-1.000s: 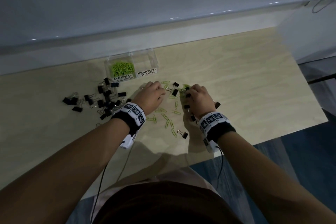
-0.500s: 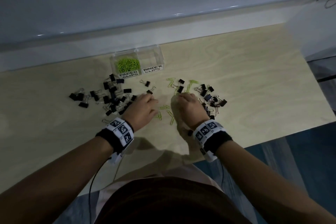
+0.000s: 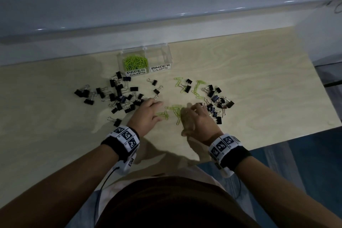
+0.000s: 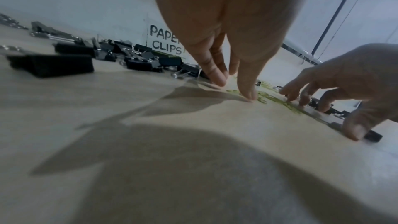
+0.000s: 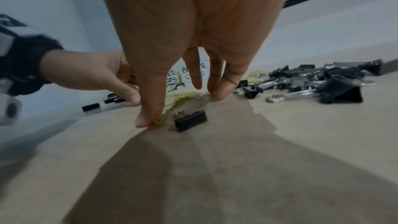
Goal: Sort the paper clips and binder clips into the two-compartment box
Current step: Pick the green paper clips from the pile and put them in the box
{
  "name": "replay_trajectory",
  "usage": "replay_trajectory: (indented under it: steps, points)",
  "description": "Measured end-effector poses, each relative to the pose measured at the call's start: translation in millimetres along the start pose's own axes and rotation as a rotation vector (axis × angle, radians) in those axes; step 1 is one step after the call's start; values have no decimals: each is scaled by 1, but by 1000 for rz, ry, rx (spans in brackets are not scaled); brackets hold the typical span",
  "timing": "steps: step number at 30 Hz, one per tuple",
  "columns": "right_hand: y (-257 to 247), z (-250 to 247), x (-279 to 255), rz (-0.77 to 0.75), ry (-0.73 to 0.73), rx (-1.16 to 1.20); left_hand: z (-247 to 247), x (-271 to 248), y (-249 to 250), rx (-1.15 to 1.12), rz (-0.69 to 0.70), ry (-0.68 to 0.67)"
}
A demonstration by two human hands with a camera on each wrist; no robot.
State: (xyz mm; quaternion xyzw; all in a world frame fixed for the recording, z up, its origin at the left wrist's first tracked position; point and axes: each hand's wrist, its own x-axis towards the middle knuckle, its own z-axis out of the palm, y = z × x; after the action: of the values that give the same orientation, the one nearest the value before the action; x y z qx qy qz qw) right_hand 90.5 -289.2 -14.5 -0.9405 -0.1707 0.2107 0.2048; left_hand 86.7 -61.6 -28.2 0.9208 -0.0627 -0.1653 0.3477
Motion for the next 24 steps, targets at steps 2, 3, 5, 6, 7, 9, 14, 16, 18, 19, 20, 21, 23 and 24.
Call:
replay_trajectory:
  steps: [2,3,5,6,7,9,14,16,18,19,20,21,23,24]
  points:
    - [-4,2,5,11,-21,4,-1,3,0,24,-40,-29]
    - [-5,2,10,7,-4,29,0,5,2,24,-51,-44]
    - [-8,3,19,-32,48,66,3,12,10,24,-48,-81]
    - [-9,3,24,-57,61,74,5,16,13,27,-41,-101]
    - [-10,3,30,-75,60,85,6,19,17,33,-32,-122]
    - [-13,2,40,-82,30,120,6,25,22,40,-25,-160]
    - [-21,-6,52,-144,29,136,3,35,26,82,-20,-147]
    - [-24,-9,52,-162,36,94,2,38,27,122,0,-108]
    - [-25,-10,50,-179,39,48,3,40,28,172,22,-94]
    - [-24,-9,49,-191,46,21,4,40,29,204,35,-90]
    - [-24,-9,47,-204,50,-12,4,41,30,235,47,-89]
    - [-24,-8,46,-218,52,-42,5,42,31,266,59,-93]
    - [-22,-7,45,-276,85,-99,5,44,33,323,76,-117]
    - [-20,-6,45,-308,101,-122,5,44,33,345,78,-135]
